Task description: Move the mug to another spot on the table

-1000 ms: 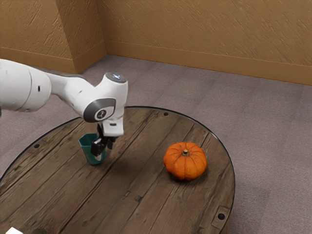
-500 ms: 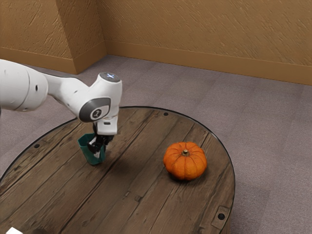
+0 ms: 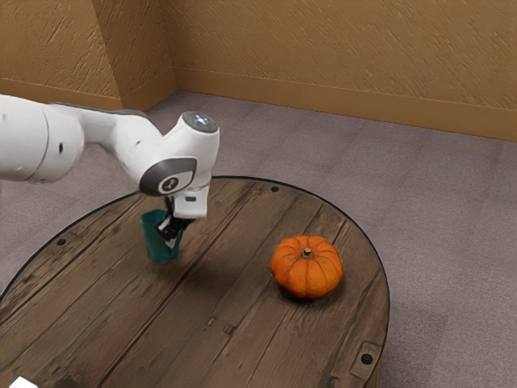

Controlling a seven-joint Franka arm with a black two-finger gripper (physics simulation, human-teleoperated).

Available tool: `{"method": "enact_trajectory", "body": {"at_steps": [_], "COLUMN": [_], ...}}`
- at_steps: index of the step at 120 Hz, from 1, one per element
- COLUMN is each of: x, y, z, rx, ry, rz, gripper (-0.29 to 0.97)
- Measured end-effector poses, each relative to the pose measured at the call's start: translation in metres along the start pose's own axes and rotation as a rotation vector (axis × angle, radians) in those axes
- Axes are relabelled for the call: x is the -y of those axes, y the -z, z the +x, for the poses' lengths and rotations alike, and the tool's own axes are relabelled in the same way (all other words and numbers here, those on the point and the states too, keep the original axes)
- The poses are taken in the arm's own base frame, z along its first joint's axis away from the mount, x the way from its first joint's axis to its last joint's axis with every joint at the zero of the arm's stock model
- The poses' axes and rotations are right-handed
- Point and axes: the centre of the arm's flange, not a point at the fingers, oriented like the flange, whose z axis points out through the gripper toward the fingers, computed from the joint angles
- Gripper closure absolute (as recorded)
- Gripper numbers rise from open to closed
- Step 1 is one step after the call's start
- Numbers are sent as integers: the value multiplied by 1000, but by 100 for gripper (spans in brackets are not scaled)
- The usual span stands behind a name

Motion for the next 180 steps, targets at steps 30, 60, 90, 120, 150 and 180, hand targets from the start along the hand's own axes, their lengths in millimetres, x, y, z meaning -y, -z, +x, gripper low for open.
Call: {"method": "enact_trajectory", "body": {"at_steps": [30,60,90,120,150,180], "x": [13,37,44,59,68,65], "y": [58,40,36,8,-21,-32], "z": [44,45,26,10,-11,15], "rx": [4,-39,-57,41,137,201], "ry": [142,518,874,1108,1320,1414], "rz": [63,-18,-219,-430,-627,-745], "gripper": [65,64,64,64,63,63]}}
